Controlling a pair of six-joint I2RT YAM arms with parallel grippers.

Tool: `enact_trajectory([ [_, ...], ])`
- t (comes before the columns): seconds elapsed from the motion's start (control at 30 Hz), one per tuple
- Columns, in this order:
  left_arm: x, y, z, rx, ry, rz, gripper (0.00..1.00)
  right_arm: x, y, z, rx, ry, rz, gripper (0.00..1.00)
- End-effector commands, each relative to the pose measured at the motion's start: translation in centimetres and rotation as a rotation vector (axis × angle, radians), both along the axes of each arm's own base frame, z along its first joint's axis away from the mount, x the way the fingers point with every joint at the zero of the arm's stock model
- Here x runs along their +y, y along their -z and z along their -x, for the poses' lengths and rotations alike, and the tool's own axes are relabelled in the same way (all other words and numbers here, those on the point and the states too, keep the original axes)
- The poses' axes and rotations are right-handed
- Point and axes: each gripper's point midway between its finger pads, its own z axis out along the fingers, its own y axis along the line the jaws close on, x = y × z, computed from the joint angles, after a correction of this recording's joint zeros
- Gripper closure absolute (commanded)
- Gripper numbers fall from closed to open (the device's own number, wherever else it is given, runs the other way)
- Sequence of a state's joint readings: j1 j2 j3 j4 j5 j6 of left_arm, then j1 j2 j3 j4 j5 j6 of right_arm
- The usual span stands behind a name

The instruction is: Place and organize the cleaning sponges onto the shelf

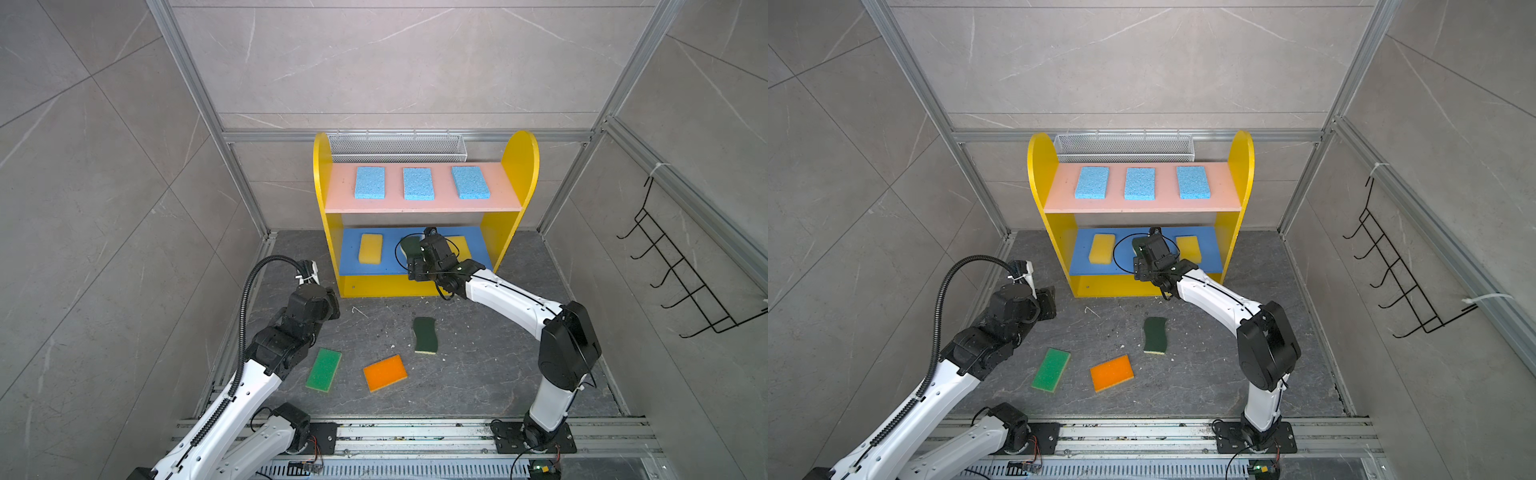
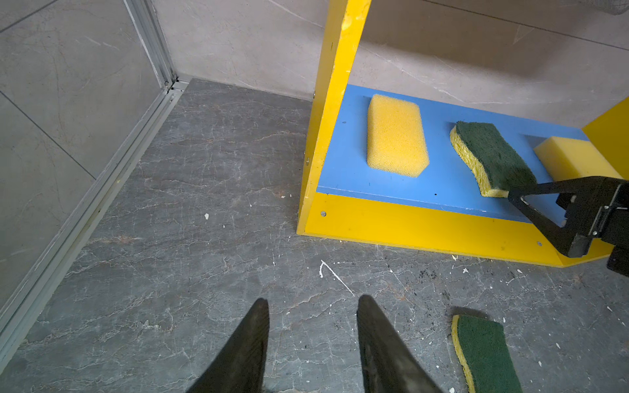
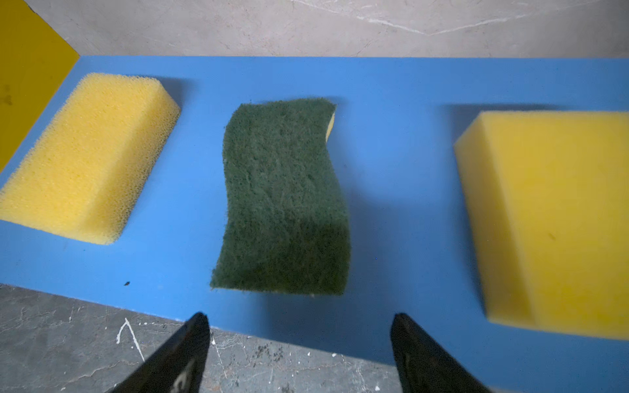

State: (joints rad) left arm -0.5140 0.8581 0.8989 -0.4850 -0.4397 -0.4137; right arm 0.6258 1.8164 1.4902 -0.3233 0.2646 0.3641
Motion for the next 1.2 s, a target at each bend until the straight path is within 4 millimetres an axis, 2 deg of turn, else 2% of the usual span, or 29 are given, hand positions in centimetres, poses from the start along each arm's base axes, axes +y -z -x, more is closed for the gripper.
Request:
enact_trajectory([
  [0.0,0.3,-1.5,-0.2,-0.056,-0.003,-0.005,0.54,0.7,-0.2,-1.0,0.003,-0.034,-0.022,0.14],
  [0.43,0.6,-1.7,-0.1,-0.06,-0.013,-0.006,0.55,2.2,0.7,-1.5,0.031,-0.098,-0.056,0.13],
  [1.17,1.0,-1.6,0.2,-0.056,-0.023,-0.011,0.55,3.0,1.1,-1.1,0.056,-0.129,-0.077,0.14],
])
